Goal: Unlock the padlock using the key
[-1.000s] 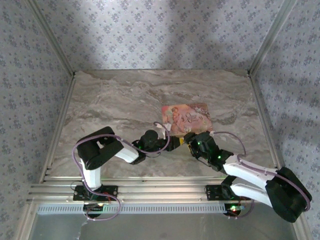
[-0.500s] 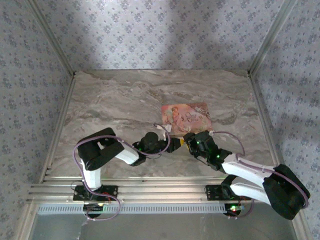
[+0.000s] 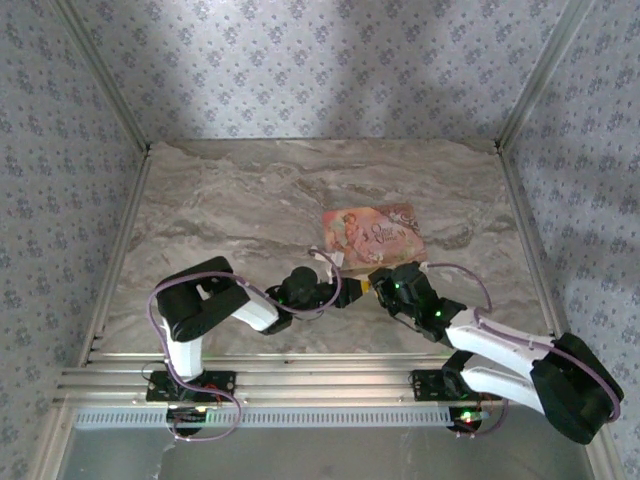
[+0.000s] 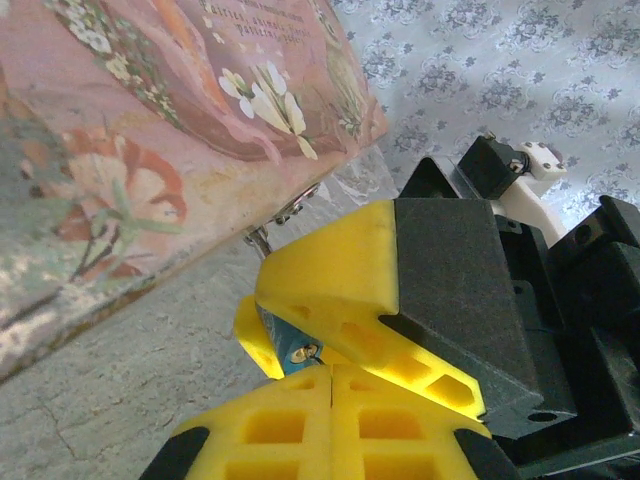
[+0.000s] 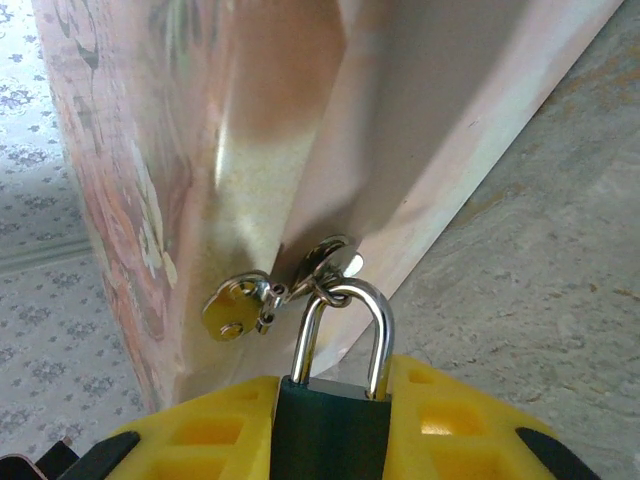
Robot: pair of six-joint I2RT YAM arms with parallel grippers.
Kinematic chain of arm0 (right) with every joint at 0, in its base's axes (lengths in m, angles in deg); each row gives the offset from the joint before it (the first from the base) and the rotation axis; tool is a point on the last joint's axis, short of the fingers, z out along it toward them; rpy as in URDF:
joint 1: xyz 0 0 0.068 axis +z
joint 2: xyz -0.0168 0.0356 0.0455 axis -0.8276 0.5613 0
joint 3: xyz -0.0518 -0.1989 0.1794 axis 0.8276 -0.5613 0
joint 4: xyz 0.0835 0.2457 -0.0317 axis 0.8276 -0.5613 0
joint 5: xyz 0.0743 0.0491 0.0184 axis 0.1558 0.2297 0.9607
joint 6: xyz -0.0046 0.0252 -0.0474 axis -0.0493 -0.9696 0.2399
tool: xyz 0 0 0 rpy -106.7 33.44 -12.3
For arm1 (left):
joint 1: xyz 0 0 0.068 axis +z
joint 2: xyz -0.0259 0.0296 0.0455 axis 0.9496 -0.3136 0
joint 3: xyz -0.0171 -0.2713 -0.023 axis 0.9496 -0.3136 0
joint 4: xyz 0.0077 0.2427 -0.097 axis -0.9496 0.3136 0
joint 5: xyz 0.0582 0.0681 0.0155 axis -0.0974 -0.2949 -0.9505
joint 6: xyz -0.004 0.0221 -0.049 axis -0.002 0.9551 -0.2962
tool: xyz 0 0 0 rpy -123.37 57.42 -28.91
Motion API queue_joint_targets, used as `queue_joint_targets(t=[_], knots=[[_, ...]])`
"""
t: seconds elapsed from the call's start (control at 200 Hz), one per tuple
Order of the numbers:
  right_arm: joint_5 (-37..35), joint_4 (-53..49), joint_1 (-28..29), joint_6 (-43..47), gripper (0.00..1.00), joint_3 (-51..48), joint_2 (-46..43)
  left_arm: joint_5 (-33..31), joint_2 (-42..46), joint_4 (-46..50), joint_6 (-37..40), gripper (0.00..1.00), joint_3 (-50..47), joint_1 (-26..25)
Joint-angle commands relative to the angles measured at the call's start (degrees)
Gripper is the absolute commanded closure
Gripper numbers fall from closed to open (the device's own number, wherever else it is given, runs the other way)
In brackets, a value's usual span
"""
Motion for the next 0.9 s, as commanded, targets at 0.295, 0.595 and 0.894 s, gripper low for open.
queue_joint_targets(t=[0.295, 0.595, 0.894], knots=[[-3.7, -10.8, 0.4, 4.0, 1.00, 0.2, -7.3, -2.2, -1.7, -1.9, -0.5, 0.88, 0.2, -1.2], [6.9, -24.2, -3.6, 19.6, 1.00, 7.1, -2.0, -5.8, 4.2, 5.3, 4.2, 0.69, -2.3, -1.2], [12.1, -40.4, -3.3, 40.7, 1.00, 23.1, 12.4, -9.5, 12.9, 18.7, 10.1, 0.70, -3.8, 0.4]])
